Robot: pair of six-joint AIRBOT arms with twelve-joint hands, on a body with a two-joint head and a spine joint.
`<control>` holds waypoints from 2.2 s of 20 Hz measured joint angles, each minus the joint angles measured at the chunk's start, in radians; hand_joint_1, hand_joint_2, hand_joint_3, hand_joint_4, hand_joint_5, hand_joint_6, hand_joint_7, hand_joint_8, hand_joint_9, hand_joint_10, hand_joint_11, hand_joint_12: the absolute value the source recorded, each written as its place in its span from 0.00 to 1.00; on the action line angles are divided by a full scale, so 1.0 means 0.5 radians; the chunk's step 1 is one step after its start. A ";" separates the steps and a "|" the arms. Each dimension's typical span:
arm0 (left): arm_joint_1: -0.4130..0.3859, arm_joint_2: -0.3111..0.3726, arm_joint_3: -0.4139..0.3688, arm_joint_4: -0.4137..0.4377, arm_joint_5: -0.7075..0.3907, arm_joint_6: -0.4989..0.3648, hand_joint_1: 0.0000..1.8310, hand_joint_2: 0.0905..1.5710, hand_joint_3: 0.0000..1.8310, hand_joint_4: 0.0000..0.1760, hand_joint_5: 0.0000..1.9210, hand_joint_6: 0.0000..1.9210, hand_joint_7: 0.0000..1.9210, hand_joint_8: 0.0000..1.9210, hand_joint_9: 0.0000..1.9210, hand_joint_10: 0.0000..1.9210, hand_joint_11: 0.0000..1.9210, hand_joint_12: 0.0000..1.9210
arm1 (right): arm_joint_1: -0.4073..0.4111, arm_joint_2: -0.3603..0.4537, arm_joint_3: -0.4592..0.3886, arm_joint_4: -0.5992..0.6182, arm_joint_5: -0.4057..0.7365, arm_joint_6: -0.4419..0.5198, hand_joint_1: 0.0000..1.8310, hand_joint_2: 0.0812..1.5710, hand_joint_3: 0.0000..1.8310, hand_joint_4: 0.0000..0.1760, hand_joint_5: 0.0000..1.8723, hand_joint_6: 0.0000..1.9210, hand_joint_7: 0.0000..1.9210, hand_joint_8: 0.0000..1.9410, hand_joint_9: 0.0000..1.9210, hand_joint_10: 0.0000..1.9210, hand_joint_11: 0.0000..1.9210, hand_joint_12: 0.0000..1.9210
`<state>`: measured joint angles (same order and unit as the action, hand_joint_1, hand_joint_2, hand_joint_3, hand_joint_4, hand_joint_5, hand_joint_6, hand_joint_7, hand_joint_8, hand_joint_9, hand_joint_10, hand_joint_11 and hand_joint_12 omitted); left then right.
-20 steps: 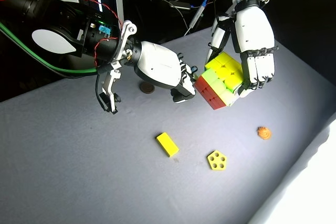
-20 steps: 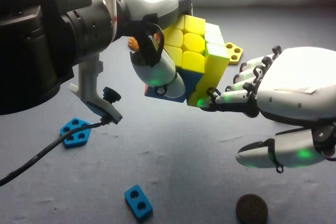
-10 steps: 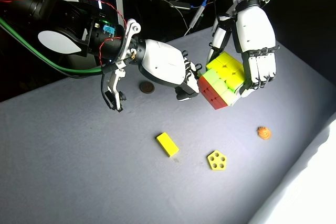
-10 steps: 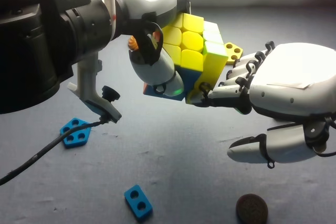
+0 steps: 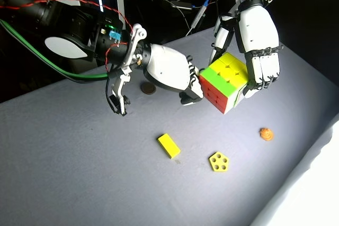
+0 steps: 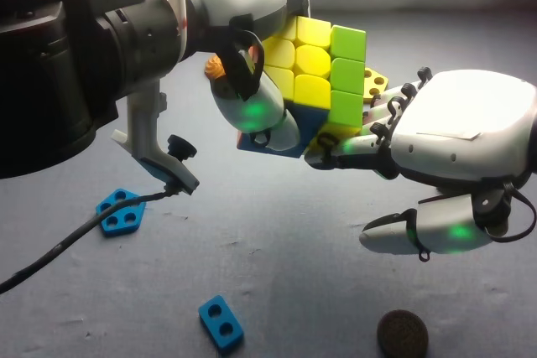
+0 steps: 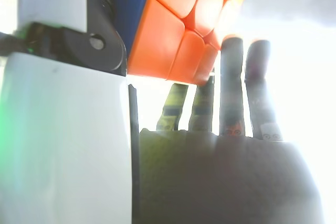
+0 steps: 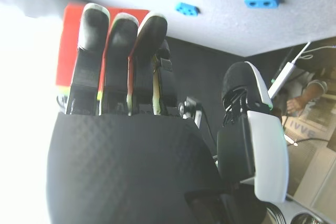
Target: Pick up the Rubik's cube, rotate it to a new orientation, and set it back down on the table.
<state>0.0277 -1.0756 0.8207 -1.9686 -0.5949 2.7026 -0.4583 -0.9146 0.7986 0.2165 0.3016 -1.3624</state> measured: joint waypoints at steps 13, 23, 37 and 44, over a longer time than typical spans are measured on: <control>-0.001 0.000 -0.007 -0.054 0.021 0.001 0.62 0.72 0.00 0.00 0.10 0.88 0.09 0.94 0.11 0.95 0.06 1.00 | -0.064 0.331 -0.427 0.024 -0.034 -0.105 0.10 0.77 0.00 0.00 0.13 0.01 0.26 0.81 0.22 1.00 0.18 1.00; 0.174 0.004 0.010 0.268 0.113 -0.328 0.61 0.75 0.00 0.00 0.09 0.91 0.05 0.97 0.08 0.98 0.04 1.00 | 0.288 0.789 -0.485 0.198 -0.247 -0.080 0.07 0.77 0.00 0.00 0.13 0.01 0.20 0.59 0.18 0.85 0.16 1.00; 0.634 -0.002 0.008 1.199 0.195 -1.283 0.50 0.87 0.01 0.00 0.26 0.90 0.07 0.96 0.09 0.97 0.05 1.00 | 0.272 0.711 -0.455 0.207 -0.196 -0.127 0.00 0.79 0.00 0.00 0.05 0.00 0.09 0.00 0.08 0.05 0.00 0.26; 0.730 -0.089 0.047 1.405 0.164 -1.495 0.57 0.76 0.00 0.00 0.14 0.90 0.09 0.93 0.11 0.94 0.05 1.00 | 0.271 0.706 -0.455 0.207 -0.195 -0.128 0.00 0.78 0.00 0.00 0.04 0.00 0.10 0.00 0.09 0.03 0.00 0.27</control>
<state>0.3927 -1.1202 0.8440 -1.2663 -0.5129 1.9549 -0.3229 -0.5613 0.5709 0.3199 0.2043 -1.4265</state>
